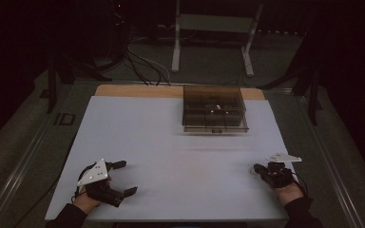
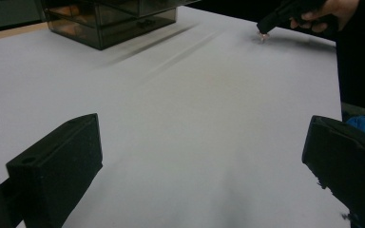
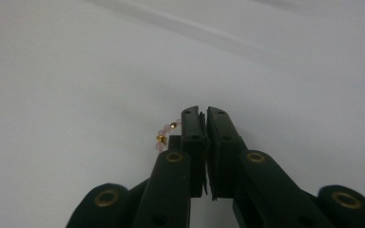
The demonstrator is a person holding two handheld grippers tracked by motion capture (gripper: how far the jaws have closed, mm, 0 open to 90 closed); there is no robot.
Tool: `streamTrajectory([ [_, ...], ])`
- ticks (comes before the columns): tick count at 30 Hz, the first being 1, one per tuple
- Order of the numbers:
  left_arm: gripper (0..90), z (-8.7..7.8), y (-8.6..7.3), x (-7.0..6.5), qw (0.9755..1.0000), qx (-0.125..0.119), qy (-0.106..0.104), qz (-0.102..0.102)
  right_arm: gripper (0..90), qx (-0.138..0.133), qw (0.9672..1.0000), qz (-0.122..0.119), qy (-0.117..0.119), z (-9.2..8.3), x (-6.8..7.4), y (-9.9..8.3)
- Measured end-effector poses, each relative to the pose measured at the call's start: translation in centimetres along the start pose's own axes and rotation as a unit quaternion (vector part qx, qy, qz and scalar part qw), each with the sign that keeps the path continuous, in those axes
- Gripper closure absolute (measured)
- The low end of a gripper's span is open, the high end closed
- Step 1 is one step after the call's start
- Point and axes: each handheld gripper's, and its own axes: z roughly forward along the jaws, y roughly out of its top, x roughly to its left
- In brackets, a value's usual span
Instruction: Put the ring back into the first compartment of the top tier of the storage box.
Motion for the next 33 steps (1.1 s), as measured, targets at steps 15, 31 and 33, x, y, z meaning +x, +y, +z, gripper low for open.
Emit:
streamTrajectory([
  [15, 1.2, 0.1, 0.0, 0.0, 1.0000, 0.001, 0.001, -0.001, 86.7, -0.018, 0.9998, -0.011, 0.008, -1.3, 0.9, 1.4],
  [31, 1.2, 0.0, 0.0, 0.0, 1.0000, 0.001, 0.001, 0.000, 86.6, -0.028, 0.9989, -0.033, 0.016, -1.3, 2.1, 3.8],
  [33, 1.1, 0.0, 0.0, 0.0, 1.0000, 0.001, 0.001, 0.000, 86.6, -0.028, 0.9989, -0.035, 0.016, -1.3, 2.2, 4.0],
])
